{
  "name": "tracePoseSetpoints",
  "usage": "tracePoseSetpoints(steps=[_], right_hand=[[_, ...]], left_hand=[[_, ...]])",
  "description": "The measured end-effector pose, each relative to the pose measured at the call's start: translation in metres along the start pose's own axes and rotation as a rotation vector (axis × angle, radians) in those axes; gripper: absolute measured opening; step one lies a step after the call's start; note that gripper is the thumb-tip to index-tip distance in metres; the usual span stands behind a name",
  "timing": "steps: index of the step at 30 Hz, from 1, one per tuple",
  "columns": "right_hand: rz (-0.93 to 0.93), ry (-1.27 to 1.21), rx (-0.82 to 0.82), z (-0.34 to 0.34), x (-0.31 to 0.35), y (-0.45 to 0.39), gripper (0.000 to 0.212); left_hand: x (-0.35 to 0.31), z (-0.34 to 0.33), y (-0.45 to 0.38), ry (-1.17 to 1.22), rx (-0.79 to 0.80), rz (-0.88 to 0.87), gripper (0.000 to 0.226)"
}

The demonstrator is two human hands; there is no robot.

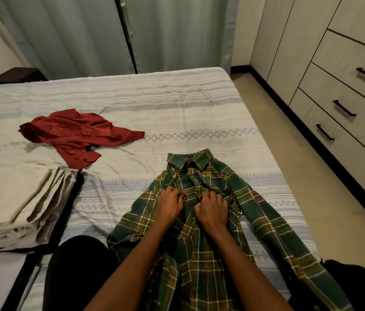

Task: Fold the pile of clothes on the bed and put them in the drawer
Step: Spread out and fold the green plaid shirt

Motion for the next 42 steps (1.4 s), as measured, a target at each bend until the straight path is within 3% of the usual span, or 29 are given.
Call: tracePoseSetpoints(steps=[4,9,13,18,23,34,42], right_hand=[[0.020,-0.062,0.007,0.006,0.000,-0.012,0.025],[-0.198,-0.520,0.072,0.007,-0.034,-0.017,0.021],[-0.296,-0.706,0.109,0.005,-0.052,-0.019,0.016],[-0.321,-0.704,0.147,0.001,-0.059,-0.019,0.019],[-0.300,-0.645,0.165,0.006,-0.057,-0.018,0.022],[-0.105,-0.602,0.045,0.013,-0.029,-0.017,0.018],[0.037,-0.482,-0.026,0.022,-0.011,-0.012,0.018]], left_hand=[[-0.004,0.002,0.006,-0.110,-0.020,0.002,0.027],[-0.021,0.000,0.007,-0.166,-0.026,-0.025,0.025],[-0.031,-0.011,-0.001,-0.152,0.039,0.029,0.023],[-0.046,-0.022,-0.006,-0.295,0.091,0.034,0.030],[-0.055,-0.024,-0.012,-0.277,0.119,0.037,0.027],[-0.032,-0.022,-0.003,0.524,0.200,0.246,0.017],[-0.024,-0.026,0.006,0.824,0.255,0.343,0.021]])
Point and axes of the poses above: each hand's wrist, its own y-axis away from the middle knuckle, its own z-axis out of the back of the hand, x = y × z, the point moved 8 cm from there along -y, towards the middle knuckle, and after that the axes turned 6 degrees about x, right-handed, at the moved point
